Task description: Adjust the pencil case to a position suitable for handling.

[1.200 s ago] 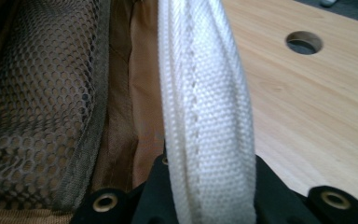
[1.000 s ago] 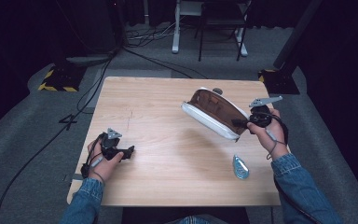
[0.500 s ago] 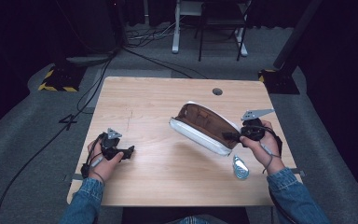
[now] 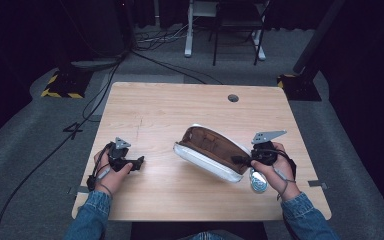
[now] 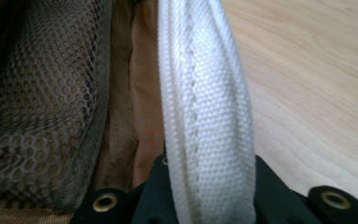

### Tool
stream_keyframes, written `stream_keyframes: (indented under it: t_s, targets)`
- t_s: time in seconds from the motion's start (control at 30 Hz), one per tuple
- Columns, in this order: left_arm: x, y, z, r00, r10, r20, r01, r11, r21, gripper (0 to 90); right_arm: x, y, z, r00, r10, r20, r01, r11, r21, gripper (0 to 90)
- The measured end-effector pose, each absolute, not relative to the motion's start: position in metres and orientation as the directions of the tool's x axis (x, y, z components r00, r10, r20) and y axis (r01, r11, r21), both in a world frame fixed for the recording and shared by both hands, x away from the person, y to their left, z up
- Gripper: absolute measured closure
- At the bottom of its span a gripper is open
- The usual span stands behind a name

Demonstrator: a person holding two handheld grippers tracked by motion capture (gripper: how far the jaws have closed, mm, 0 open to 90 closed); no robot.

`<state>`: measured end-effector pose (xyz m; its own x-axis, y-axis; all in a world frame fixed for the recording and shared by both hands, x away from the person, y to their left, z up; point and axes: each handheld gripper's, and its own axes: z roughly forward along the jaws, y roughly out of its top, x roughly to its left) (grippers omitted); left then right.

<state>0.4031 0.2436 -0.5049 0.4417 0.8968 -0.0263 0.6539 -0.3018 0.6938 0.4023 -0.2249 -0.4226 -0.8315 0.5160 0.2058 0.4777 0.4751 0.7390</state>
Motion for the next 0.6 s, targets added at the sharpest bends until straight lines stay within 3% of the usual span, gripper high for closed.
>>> stream_keyframes:
  t_s: [0.6]
  targets:
    - [0.403,0.244,-0.505,0.443,0.896,-0.025,0.654,-0.304,0.693,13.9,0.392,-0.207,-0.445,-0.856,0.476,0.201,0.462,0.53,0.711,87.6]
